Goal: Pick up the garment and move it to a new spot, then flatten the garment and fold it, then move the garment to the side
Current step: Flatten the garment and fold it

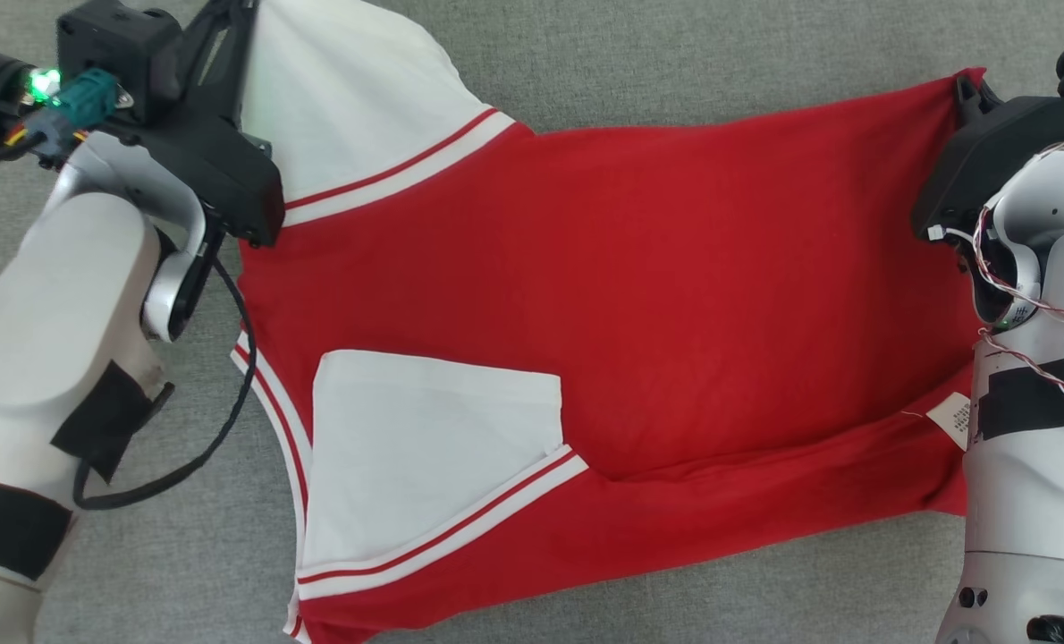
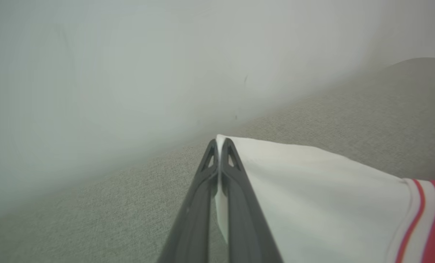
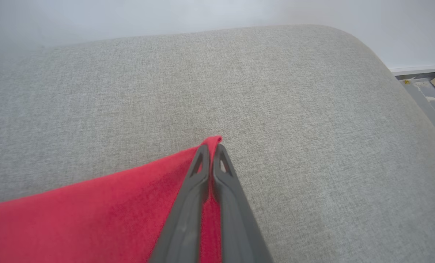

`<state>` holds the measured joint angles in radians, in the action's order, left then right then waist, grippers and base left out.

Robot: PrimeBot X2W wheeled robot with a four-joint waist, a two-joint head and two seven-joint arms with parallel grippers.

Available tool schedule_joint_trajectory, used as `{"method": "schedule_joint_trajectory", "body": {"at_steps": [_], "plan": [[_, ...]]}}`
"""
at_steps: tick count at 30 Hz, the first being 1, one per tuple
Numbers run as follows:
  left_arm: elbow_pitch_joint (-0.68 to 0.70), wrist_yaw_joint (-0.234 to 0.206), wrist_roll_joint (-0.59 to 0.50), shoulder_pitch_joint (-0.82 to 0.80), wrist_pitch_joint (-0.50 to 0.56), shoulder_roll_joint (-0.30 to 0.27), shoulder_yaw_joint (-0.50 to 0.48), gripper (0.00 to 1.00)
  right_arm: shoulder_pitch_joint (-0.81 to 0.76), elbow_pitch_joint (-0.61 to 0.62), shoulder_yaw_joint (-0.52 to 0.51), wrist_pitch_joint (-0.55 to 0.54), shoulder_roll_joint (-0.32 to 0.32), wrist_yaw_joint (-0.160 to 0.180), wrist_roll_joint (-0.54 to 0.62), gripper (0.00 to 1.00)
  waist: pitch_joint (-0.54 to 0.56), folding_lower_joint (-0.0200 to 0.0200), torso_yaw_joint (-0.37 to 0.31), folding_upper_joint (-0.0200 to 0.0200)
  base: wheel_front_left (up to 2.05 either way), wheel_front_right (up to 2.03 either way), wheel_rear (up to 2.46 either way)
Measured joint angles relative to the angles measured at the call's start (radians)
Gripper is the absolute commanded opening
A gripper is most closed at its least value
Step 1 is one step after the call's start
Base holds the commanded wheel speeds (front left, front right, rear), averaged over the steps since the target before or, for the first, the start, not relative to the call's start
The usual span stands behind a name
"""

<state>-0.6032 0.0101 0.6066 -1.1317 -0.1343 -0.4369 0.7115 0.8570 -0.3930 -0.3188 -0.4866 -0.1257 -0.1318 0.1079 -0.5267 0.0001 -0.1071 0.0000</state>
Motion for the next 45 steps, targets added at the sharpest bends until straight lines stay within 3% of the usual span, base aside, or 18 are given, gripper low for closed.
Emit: {"method": "schedule_joint_trajectory", "body": {"at_steps": [10,16,28,37,45], "plan": [[0.099,0.015,0.003,0.121,-0.092,0.0,0.02,0.0,-0.084,0.047,0.002,0.049,-0.027,0.0,-0.047,0.0,0.058,-0.0001,0.03,0.0001,0.0,0.0,0.0],[0.303,-0.048,0.016,0.309,-0.111,-0.035,0.019,0.0,-0.211,0.136,0.001,0.048,-0.047,0.0,-0.085,0.0,0.117,-0.0001,0.054,0.0,0.0,0.0,0.0],[0.681,-0.223,0.062,0.698,-0.099,-0.094,0.063,0.0,-0.482,0.291,-0.03,0.02,-0.068,0.0,-0.115,0.0,0.224,-0.0003,0.108,-0.0001,0.0,0.0,0.0],[0.715,-0.274,0.109,0.826,-0.074,-0.089,0.093,0.0,-0.569,0.298,-0.055,0.015,-0.078,0.0,-0.104,0.0,0.262,-0.0003,0.128,-0.0001,0.0,0.0,0.0],[0.665,-0.266,0.132,0.867,-0.06,-0.075,0.122,0.0,-0.596,0.279,-0.048,0.011,-0.097,0.0,-0.097,0.0,0.268,-0.0003,0.135,-0.0001,0.0,0.0,0.0]]}}
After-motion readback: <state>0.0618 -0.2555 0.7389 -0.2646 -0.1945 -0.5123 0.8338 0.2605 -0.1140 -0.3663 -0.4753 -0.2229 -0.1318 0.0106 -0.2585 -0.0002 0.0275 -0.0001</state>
